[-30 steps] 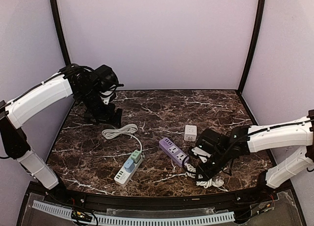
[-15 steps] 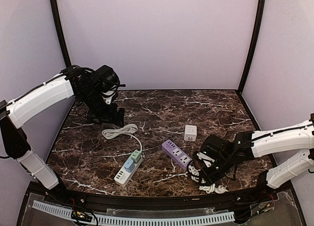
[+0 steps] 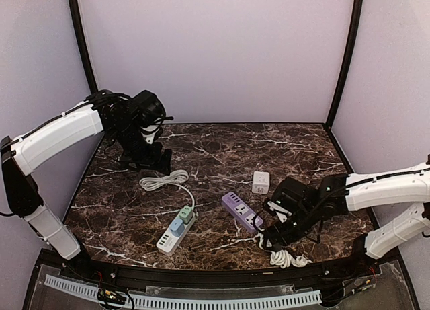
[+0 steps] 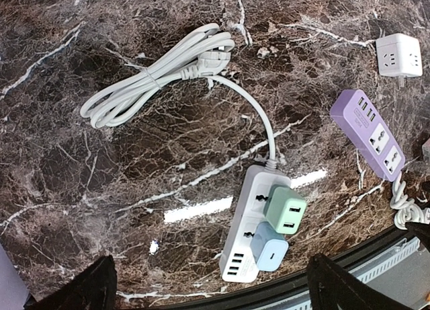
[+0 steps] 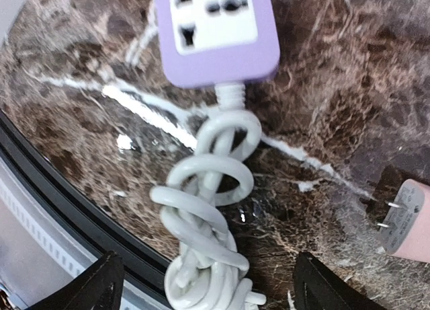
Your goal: Insert the plug
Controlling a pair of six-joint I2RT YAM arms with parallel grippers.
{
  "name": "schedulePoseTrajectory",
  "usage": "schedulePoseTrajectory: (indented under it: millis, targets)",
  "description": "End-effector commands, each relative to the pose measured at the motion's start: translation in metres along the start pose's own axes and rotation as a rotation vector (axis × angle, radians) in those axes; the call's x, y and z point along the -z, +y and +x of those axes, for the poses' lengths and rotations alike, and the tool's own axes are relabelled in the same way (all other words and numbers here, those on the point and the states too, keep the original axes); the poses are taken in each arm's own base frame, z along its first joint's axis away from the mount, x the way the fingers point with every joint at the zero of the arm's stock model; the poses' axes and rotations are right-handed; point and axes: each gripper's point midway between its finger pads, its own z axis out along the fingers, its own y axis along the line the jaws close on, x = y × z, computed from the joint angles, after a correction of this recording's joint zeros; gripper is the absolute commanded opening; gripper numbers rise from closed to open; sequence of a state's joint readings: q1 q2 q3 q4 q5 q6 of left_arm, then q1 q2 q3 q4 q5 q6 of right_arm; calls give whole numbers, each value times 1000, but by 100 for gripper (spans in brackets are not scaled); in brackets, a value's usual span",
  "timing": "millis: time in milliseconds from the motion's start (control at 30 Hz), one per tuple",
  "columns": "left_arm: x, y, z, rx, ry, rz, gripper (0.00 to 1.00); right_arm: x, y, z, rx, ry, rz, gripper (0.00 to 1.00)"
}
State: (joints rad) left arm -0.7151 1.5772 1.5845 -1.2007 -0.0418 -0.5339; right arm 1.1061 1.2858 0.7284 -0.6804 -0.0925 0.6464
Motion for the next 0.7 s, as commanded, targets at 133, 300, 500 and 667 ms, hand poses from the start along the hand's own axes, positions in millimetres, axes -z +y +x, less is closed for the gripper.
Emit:
schedulePoseTrajectory:
  millis: [133, 300, 500, 667]
  targets:
    - [5, 2, -3, -14, -4, -3, 99, 52, 1, -52, -32, -184, 102, 94]
    - [5, 0, -3, -21, -4, 9, 99, 64, -17, -78, -88, -236, 177, 95]
    - [4, -7, -5, -15, -4, 39, 99, 72, -36, -117, -168, -254, 196, 94]
    - [-3, -27, -14, 23, 3, 114, 98, 77, -54, -141, -241, -259, 196, 95]
